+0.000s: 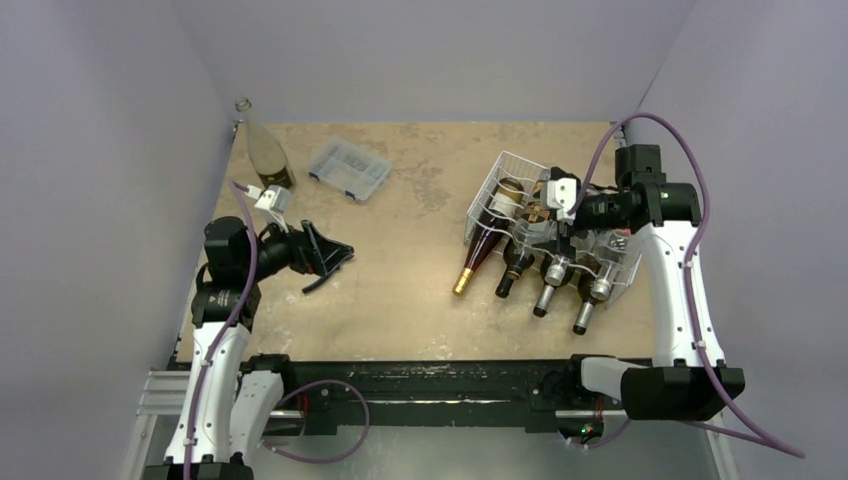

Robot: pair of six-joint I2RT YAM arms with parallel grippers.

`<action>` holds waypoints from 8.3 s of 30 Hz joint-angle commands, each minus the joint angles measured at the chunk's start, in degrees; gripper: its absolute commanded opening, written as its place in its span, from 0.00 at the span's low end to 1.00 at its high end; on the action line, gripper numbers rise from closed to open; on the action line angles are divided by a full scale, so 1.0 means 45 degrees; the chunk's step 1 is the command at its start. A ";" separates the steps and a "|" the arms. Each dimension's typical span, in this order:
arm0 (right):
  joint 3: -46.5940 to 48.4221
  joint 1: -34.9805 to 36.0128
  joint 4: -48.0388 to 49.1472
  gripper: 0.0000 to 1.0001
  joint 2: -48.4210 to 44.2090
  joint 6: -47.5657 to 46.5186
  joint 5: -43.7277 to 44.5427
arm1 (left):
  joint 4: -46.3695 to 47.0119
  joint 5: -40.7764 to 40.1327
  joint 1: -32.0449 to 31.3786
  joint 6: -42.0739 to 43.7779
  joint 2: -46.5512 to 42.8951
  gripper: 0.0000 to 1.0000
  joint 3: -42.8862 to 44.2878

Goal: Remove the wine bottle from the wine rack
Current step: Pick up the wine bottle from the wine rack, then place the wine bottle at the center of the board.

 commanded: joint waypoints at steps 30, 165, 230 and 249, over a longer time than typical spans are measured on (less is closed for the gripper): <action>-0.3336 0.4788 0.1518 0.88 0.0882 -0.4336 0.6308 | 0.0604 0.0466 0.0092 -0.0097 0.0693 1.00 0.0176; -0.1317 0.0864 1.5415 0.02 0.1012 1.0803 -0.2419 | 0.0466 0.0539 0.0075 0.0036 0.1592 1.00 0.0236; -0.1873 0.3757 2.0131 0.00 0.0374 2.1213 -0.3709 | 0.0661 0.0620 0.0085 0.0113 0.1553 1.00 0.0176; -0.3885 0.6963 2.4347 0.00 0.2310 2.2045 -0.1964 | 0.0789 0.0566 0.0041 0.0202 0.1629 1.00 0.0041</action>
